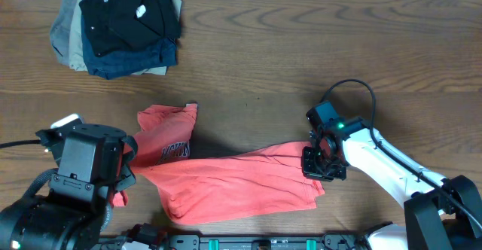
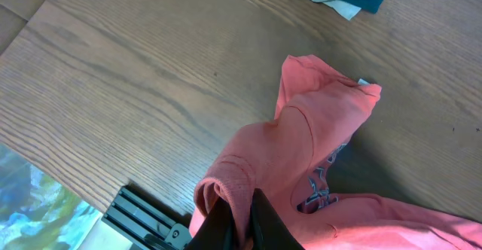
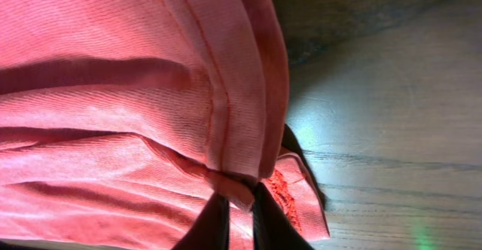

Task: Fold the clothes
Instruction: 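Lower the right gripper onto the shirt's right hem and grasp it, then lift the shirt with both grippers and stretch it apart sideways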

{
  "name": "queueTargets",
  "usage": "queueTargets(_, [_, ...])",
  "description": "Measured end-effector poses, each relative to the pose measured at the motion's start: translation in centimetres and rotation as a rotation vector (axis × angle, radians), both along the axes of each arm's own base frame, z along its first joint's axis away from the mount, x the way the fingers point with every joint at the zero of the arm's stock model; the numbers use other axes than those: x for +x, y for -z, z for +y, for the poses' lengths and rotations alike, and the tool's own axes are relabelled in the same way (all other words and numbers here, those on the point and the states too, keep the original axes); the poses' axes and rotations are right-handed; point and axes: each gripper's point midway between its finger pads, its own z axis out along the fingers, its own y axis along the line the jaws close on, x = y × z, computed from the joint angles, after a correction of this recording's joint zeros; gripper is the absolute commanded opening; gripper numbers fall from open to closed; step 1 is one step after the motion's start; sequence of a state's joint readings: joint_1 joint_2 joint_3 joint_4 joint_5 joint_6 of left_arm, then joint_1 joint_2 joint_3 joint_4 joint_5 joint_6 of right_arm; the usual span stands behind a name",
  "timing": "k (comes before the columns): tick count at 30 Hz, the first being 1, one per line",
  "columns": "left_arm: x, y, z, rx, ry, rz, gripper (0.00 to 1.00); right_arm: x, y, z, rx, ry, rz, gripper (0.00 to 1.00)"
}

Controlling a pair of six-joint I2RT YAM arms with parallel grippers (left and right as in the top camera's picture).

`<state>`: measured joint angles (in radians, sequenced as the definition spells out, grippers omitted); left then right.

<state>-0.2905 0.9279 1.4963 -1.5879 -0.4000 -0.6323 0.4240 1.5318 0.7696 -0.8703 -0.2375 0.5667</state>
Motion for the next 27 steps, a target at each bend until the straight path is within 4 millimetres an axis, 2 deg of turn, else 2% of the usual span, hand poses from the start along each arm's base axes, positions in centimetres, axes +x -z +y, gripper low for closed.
queueTargets(4, [0.0,0.0,0.0,0.001,0.0,0.002,0.08,0.1,0.0,-0.2,-0.01,-0.003,-0.005,0.01])
queueTargets(13, [0.1,0.1,0.0,0.002,0.0,0.006,0.08,0.0,-0.8,-1.1,-0.067,-0.001,0.013,0.01])
queueTargets(20, [0.1,0.1,0.0,0.002,0.0,0.007,0.06,1.8,-4.0,-2.1,-0.146,0.003,-0.013,0.01])
queueTargets(27, [0.1,-0.1,-0.7,-0.019,0.053,0.012,0.06,3.9,-8.1,-2.6,-0.196,0.005,-0.065,0.01])
